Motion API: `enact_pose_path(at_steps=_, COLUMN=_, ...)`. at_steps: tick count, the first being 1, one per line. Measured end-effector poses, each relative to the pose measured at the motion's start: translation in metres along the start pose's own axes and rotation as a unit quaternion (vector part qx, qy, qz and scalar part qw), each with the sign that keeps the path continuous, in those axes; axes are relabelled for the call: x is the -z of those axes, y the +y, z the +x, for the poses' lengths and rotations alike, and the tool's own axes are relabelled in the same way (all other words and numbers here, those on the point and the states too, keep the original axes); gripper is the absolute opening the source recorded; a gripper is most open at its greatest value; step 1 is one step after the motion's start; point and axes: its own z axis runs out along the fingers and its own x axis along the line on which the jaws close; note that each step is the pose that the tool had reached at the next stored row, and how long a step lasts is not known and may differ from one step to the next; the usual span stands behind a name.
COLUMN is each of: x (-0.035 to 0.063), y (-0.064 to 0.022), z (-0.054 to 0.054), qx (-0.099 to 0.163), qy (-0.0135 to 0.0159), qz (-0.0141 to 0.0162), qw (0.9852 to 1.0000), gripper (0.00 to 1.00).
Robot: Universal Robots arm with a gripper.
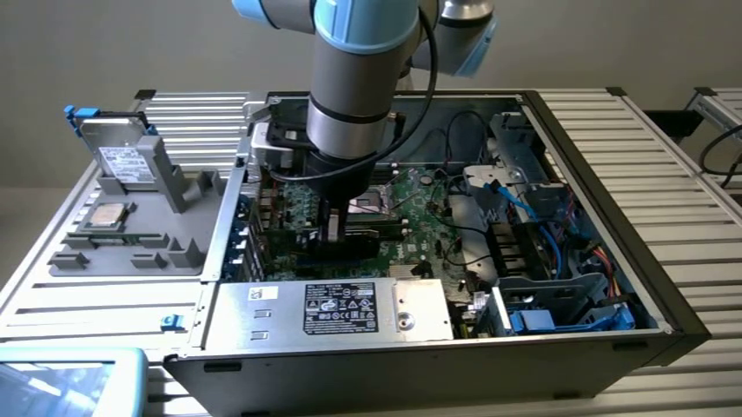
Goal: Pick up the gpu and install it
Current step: 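Insert the gpu into the slot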
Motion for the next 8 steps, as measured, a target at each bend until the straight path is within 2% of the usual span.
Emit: enact_pose_path(at_steps=8, x=-0.0002, y=0.0, z=0.0, qx=0.0, qy=0.0, qz=0.0, qw=1.0, gripper=0.28)
